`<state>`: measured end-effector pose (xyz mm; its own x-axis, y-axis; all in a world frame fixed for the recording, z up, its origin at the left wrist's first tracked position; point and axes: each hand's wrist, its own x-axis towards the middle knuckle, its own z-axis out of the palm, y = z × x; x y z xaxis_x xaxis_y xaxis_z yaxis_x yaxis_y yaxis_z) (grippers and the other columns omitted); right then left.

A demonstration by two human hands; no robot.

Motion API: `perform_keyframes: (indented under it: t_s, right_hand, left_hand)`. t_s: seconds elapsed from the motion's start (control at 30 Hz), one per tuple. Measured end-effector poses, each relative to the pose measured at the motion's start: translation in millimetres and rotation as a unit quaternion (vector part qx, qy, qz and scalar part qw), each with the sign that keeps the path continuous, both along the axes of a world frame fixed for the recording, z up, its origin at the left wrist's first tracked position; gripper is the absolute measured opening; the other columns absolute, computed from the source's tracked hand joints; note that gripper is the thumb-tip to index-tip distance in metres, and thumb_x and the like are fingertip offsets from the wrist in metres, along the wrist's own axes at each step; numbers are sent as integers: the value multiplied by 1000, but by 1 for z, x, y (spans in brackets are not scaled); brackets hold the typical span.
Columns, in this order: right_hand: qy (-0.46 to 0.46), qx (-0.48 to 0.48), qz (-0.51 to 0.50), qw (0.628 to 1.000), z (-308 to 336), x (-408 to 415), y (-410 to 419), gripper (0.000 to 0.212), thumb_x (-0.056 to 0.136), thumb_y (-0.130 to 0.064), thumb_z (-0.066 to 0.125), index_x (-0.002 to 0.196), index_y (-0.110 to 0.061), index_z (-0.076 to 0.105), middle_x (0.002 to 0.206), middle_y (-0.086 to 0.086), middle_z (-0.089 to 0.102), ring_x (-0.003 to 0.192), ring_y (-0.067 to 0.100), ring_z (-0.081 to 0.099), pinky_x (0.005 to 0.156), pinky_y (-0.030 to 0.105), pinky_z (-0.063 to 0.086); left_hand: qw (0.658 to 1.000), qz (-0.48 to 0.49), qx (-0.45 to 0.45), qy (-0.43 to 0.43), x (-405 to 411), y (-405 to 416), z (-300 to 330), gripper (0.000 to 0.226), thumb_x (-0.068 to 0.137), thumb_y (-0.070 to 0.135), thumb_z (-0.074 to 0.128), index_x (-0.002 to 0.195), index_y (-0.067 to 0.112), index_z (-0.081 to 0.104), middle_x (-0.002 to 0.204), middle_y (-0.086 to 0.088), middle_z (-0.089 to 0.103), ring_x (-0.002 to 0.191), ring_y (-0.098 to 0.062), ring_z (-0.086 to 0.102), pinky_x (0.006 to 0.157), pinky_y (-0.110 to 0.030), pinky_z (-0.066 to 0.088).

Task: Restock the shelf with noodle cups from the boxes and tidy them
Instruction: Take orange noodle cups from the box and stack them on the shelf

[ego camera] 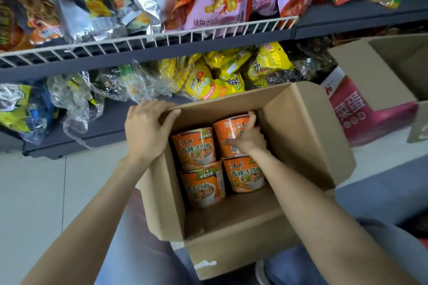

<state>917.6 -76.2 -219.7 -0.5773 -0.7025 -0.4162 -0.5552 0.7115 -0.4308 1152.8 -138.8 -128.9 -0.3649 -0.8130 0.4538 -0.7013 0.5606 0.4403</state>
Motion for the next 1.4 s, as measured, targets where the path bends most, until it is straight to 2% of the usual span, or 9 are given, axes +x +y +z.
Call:
perform_keyframes:
  t_s: [0.33, 0.53, 0.7, 0.87, 1.03, 1.13, 1.23, 1.3, 1.4]
  right_hand:
    - [-31, -170, 98, 980, 91, 5, 36, 112, 61, -50, 84, 142, -40, 7, 133, 0, 47, 112, 22, 56, 88, 37, 46]
    - [-151, -342, 74, 925, 132, 4, 33, 108, 60, -45, 84, 137, -51, 8, 131, -11, 44, 111, 6, 53, 85, 25, 43]
    - [-235, -474, 95, 843, 177, 13, -11, 114, 60, -34, 85, 144, -42, 7, 129, -21, 43, 109, -12, 53, 87, 17, 47]
    - [-193, -592, 126, 772, 248, 24, -78, 121, 63, -37, 87, 146, -41, -1, 149, 7, 33, 130, 11, 45, 107, 38, 42]
    - [-135, -681, 92, 714, 316, 32, -140, 103, 70, -47, 79, 146, -27, 11, 138, 0, 44, 117, 3, 52, 94, 24, 49]
    - [-114, -713, 79, 687, 347, 23, -165, 89, 77, -47, 74, 143, -25, 17, 127, 0, 53, 104, 2, 60, 84, 19, 51]
    - [-72, -739, 76, 665, 374, 11, -185, 83, 77, -44, 75, 138, -23, 22, 129, 2, 53, 105, 6, 59, 83, 15, 49]
    - [-35, -737, 79, 670, 385, 6, -199, 82, 77, -43, 76, 136, -20, 25, 132, 3, 47, 107, 8, 54, 80, 12, 44]
    - [26, -665, 96, 740, 388, -5, -224, 82, 79, -40, 73, 139, -21, 20, 138, 9, 35, 109, 17, 49, 83, 26, 41]
  left_hand:
    - [996, 21, 86, 0, 0, -40, -10, 25, 92, 29, 56, 102, 10, 69, 100, -11, 70, 95, -34, 59, 81, -40, 44]
    - [991, 29, 129, -28, 14, -54, -5, 31, 93, 38, 51, 109, 17, 67, 108, -5, 68, 101, -28, 61, 82, -37, 48]
    - [973, -118, 154, 129, -15, -46, 77, 56, 84, 63, 45, 129, 29, 51, 124, 14, 57, 113, -6, 54, 92, -31, 44]
    - [950, -161, 67, 258, -30, -68, 169, 55, 88, 48, 56, 135, 23, 43, 128, 13, 54, 114, -1, 53, 87, -20, 47]
    - [983, 6, -157, 96, -31, -140, 222, 41, 94, 32, 52, 131, 15, 49, 128, -2, 56, 119, -20, 48, 99, -31, 34]
    - [979, 79, -188, -22, -29, -183, 237, 43, 94, 34, 51, 131, 13, 51, 129, -7, 56, 121, -28, 47, 106, -40, 31]
    - [973, 99, -197, -63, -28, -203, 250, 39, 93, 42, 51, 119, 14, 60, 113, -7, 62, 108, -29, 51, 89, -39, 40]
    - [967, 110, -222, -67, -29, -206, 257, 37, 91, 47, 52, 108, 17, 63, 101, -4, 63, 98, -26, 53, 74, -37, 43]
    - [950, 124, -265, -110, -31, -210, 262, 37, 90, 55, 47, 96, 21, 61, 90, 2, 60, 91, -21, 53, 58, -30, 40]
